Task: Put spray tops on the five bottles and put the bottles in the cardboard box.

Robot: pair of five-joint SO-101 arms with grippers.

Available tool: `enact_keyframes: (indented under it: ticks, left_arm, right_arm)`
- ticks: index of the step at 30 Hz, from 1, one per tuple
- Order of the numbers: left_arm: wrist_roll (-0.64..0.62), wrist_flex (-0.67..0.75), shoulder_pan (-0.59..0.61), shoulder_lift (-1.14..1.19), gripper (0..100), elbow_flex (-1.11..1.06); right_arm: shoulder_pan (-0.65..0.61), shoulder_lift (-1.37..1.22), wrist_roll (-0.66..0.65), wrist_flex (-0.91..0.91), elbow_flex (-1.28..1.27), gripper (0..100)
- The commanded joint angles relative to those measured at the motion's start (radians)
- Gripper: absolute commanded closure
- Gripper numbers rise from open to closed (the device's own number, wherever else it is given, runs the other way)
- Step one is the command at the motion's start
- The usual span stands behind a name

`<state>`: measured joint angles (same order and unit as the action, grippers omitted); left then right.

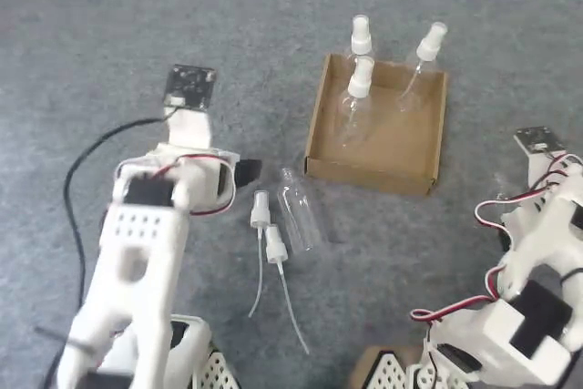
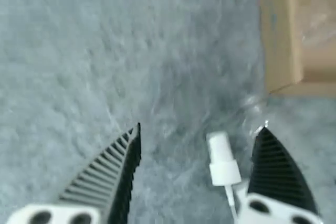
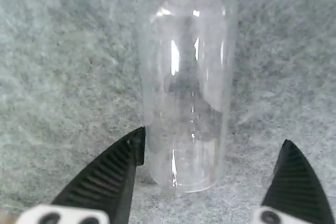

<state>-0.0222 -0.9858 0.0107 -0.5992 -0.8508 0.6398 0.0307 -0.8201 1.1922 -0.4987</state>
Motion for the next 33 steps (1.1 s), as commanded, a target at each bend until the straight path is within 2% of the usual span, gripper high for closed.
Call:
enact_keyframes:
  ticks: [1, 9, 20, 33]
  left_arm:
    - [0.003, 0.009, -0.006, 0.229, 72, 0.131]
    - [0.003, 0.008, -0.009, 0.47, 74, 0.203]
    - [0.002, 0.009, -0.112, 0.483, 74, 0.185]
    - [0.003, 0.106, -0.112, 0.485, 78, 0.068]
  right_arm:
    - [-0.015, 0.058, 0.005, 0.008, 0.051, 67.1]
    - [-0.045, 0.048, 0.005, 0.002, 0.049, 67.1]
    - [-0.044, 0.048, 0.005, 0.012, 0.051, 67.1]
    - [-0.039, 0.048, 0.009, 0.012, 0.049, 67.1]
